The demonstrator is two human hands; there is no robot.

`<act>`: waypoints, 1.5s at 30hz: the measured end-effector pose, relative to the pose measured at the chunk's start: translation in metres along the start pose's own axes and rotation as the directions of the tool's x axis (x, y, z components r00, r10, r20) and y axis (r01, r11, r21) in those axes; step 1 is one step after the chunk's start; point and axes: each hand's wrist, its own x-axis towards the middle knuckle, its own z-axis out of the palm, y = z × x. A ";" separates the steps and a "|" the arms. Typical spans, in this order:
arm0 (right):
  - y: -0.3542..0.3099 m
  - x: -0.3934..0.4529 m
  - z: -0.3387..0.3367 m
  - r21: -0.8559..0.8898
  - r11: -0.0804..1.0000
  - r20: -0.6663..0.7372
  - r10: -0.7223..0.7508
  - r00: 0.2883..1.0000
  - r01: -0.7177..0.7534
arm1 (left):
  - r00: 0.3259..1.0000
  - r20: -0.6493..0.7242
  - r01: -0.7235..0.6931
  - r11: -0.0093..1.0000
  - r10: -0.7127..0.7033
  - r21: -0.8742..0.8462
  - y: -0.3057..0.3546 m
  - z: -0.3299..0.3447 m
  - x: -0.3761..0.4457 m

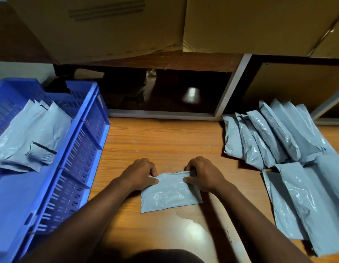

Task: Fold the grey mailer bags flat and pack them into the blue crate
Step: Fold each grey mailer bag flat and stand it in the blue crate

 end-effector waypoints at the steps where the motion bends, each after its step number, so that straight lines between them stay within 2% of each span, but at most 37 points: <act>1: -0.001 -0.001 -0.004 0.056 0.998 0.006 0.010 1.000 -0.011 | 1.000 -0.002 0.002 0.999 -0.002 -0.051 0.000 -0.001 -0.001; 4: -0.004 -0.006 -0.022 0.218 0.976 -0.045 0.014 0.999 -0.004 | 0.999 -0.050 -0.018 0.965 0.005 -0.261 0.008 -0.019 -0.009; 6: -0.004 -0.009 -0.035 0.264 0.961 -0.190 -0.036 0.981 0.086 | 0.979 -0.203 -0.093 0.950 0.032 -0.297 0.017 -0.036 -0.014; 9: -0.003 -0.017 -0.044 0.203 0.939 -0.444 -0.165 0.881 0.278 | 0.875 -0.462 -0.217 0.970 0.144 -0.109 0.032 -0.051 -0.023; 11: -0.001 -0.023 -0.041 0.121 0.940 -0.512 -0.217 0.831 0.320 | 0.801 -0.546 -0.272 0.962 0.246 0.034 0.036 -0.047 -0.026; 12: 0.002 -0.026 -0.035 0.071 0.942 -0.520 -0.245 0.818 0.327 | 0.789 -0.545 -0.273 0.957 0.283 0.102 0.035 -0.039 -0.025; 14: 0.013 -0.030 -0.015 -0.018 0.952 -0.459 -0.279 0.844 0.305 | 0.820 -0.490 -0.243 0.955 0.296 0.170 0.026 -0.012 -0.023; 16: 0.025 -0.035 0.006 -0.030 0.972 -0.324 -0.231 0.917 0.234 | 0.859 -0.425 -0.231 0.957 0.286 0.178 0.015 0.018 -0.021; 18: 0.034 -0.043 0.019 -0.016 0.981 -0.204 -0.191 0.960 0.192 | 0.870 -0.421 -0.198 0.964 0.256 0.178 0.007 0.038 -0.024; 19: 0.035 -0.046 0.020 -0.019 0.984 -0.188 -0.179 0.966 0.179 | 0.855 -0.455 -0.184 0.965 0.250 0.185 0.005 0.044 -0.025; 22: 0.025 -0.043 0.014 -0.012 0.990 -0.297 -0.135 0.945 0.138 | 0.741 -0.634 -0.184 0.974 0.224 0.129 0.016 0.037 -0.024; 23: 0.017 -0.036 0.014 -0.008 0.991 -0.337 -0.125 0.933 0.130 | 0.736 -0.641 -0.193 0.975 0.219 0.111 0.022 0.034 -0.018; 26: -0.009 -0.004 0.029 -0.129 0.986 -0.314 -0.144 0.938 0.108 | 0.864 -0.472 -0.135 0.984 0.173 0.113 0.038 0.040 0.014; 29: -0.011 0.019 0.054 -0.213 0.975 -0.245 -0.115 0.963 0.062 | 0.931 -0.340 -0.062 0.975 0.134 0.215 0.035 0.060 0.035; 36: -0.007 0.028 0.068 -0.293 0.956 -0.246 -0.104 0.964 0.028 | 0.918 -0.370 -0.006 0.940 0.140 0.342 0.029 0.074 0.042; 40: -0.004 0.030 0.070 -0.313 0.949 -0.232 -0.101 0.967 0.023 | 0.908 -0.387 -0.019 0.940 0.160 0.342 0.029 0.076 0.044; 45: -0.005 0.030 0.071 -0.292 0.956 -0.194 -0.085 0.977 0.025 | 0.928 -0.354 -0.003 0.953 0.115 0.302 0.032 0.076 0.043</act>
